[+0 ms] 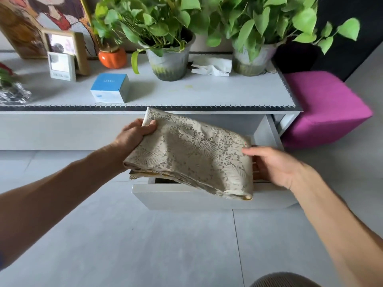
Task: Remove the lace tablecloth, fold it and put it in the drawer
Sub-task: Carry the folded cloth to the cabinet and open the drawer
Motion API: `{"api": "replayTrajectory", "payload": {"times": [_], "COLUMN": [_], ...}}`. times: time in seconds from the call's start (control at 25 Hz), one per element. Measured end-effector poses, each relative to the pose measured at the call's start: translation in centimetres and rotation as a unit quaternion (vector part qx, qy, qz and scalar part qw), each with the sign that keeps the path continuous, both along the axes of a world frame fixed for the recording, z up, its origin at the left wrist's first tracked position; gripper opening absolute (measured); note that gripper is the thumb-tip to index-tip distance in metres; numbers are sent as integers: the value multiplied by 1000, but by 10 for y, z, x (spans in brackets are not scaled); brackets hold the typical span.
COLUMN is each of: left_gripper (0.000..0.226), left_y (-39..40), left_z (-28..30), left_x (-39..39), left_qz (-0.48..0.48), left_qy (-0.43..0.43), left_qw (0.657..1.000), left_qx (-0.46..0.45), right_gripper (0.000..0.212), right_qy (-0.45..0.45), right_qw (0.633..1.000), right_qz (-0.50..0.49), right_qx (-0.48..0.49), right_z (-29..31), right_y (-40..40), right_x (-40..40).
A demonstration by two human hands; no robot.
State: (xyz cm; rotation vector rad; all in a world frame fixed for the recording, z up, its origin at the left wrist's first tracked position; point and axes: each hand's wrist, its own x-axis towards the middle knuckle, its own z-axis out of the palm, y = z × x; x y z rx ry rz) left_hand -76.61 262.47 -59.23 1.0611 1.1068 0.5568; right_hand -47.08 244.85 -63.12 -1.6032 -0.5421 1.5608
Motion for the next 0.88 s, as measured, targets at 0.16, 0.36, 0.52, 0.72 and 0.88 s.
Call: {"api": "replayTrajectory", "payload": {"times": [0.16, 0.36, 0.52, 0.72, 0.88], "left_gripper": [15, 83, 75, 84, 79], "left_y": [-13, -17, -1, 16, 18], "left_z": [-8, -42, -69, -102, -128], "left_x": [13, 38, 58, 78, 80], "left_qz": [-75, -122, -177, -259, -301], "left_qy": [60, 124, 231, 321, 394], "left_qw": [990, 985, 953, 897, 854], "left_qx": [-99, 13, 91, 161, 156], "right_gripper": [40, 47, 46, 50, 55], "right_qy": [-65, -175, -283, -383, -428], "right_qw": [987, 973, 956, 912, 868], "right_qz": [-148, -147, -54, 75, 193], "right_qx": [-10, -19, -48, -126, -163], "right_z": [-6, -26, -47, -60, -69], "right_y": [23, 36, 49, 59, 66], "right_x": [20, 34, 35, 41, 38]}}
